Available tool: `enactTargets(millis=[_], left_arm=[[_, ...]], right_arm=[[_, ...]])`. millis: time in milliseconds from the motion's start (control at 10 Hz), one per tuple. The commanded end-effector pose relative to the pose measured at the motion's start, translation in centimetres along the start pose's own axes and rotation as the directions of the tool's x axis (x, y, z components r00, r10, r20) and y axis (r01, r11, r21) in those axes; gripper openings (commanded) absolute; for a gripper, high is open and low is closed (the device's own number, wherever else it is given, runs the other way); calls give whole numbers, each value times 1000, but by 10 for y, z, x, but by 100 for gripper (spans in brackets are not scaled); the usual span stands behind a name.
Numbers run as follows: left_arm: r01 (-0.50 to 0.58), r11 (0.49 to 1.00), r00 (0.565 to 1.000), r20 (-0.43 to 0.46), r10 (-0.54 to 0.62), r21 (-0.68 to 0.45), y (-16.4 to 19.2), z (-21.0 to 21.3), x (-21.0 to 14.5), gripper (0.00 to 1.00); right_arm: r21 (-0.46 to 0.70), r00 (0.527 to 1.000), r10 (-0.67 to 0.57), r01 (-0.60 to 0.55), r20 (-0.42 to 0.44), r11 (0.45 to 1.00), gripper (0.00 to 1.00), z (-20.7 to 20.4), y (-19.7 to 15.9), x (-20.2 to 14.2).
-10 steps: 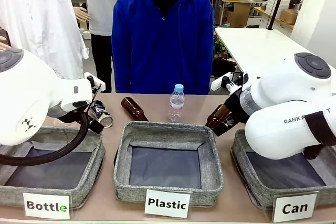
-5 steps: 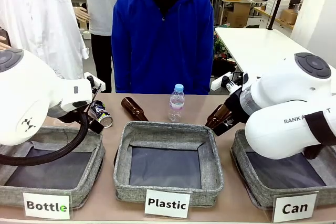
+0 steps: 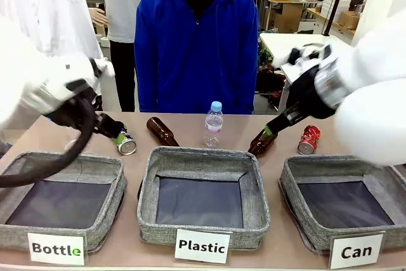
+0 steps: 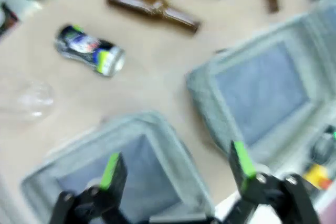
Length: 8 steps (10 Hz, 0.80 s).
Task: Sort the can waste into the basket.
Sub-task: Pick up the can waste from the table and place it in the right Fabric basket.
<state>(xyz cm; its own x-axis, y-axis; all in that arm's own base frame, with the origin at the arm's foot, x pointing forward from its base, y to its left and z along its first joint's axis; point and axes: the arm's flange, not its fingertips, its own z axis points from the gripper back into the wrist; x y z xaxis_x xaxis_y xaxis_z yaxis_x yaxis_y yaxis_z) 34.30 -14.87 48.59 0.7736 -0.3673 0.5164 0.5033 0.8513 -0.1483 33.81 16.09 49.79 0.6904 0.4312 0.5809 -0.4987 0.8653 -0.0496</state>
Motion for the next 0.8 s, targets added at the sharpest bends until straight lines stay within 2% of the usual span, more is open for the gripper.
enactTargets(millis=[0,200,300,500,700], left_arm=[[42,984,998,55,-33,-170,15,65,-32,100],[86,943,988,149,-39,-320,53,114,-81,100],[73,910,984,178,1,-409,81,126,-106,100],[-46,825,958,209,196,-563,151,128,-155,100],[-169,729,890,214,402,-663,201,110,-192,100]], right_arm=[[57,980,-183,187,-76,981,100,59,7,-11],[201,957,-266,284,-112,938,100,107,-19,-41],[286,931,-335,363,-143,887,100,116,-47,-57],[446,844,-500,530,-194,721,100,116,-113,-92],[571,750,-624,617,-218,542,100,103,-174,-127]])
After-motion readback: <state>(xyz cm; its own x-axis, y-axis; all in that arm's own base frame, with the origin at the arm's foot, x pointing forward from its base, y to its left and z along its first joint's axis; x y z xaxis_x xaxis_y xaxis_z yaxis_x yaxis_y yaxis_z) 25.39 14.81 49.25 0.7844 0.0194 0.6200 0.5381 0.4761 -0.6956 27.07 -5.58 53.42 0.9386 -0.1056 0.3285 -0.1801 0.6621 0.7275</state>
